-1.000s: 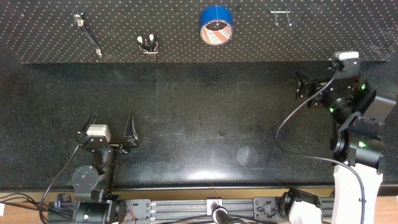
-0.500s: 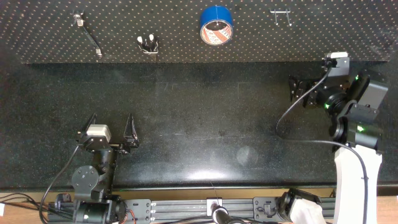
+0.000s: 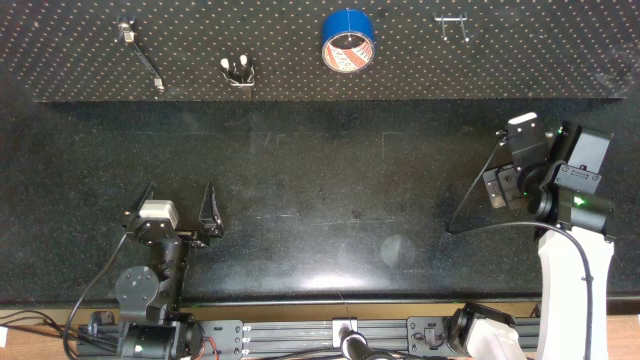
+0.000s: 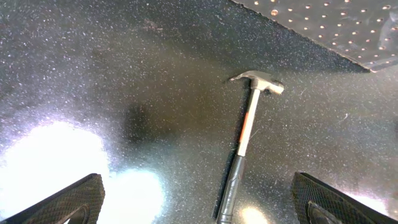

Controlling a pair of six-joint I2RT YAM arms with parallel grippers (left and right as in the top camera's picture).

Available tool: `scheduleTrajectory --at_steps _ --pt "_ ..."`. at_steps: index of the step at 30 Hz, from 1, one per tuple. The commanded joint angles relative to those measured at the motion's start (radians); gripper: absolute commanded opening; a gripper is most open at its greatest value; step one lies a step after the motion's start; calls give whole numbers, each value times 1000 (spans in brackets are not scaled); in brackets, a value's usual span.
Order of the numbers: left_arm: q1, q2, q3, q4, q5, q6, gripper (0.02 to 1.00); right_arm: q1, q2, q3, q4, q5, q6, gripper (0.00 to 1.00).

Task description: Place Tools Onto Pegboard

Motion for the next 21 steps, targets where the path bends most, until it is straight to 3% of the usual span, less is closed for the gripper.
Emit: scheduleTrajectory --at_steps 1,4,8,15,18,21 --pt "-3 -10 -2 -6 0 12 996 -121 18 -2 -2 -142 -58 976" --pt "-3 -10 -2 -6 0 12 996 -290 53 -2 -16 -282 -128 976" --pt "-3 -9 -2 -6 0 12 996 -451 92 -2 -34 -283 -211 976" --pt "-3 -9 -2 -6 0 12 998 -508 124 -2 -38 -268 -288 976" --pt "-3 -9 -2 -6 0 12 996 -517 131 -2 -72 -330 -407 976" --pt "-3 -9 -2 -6 0 12 996 -527 146 -2 -72 -329 -410 976"
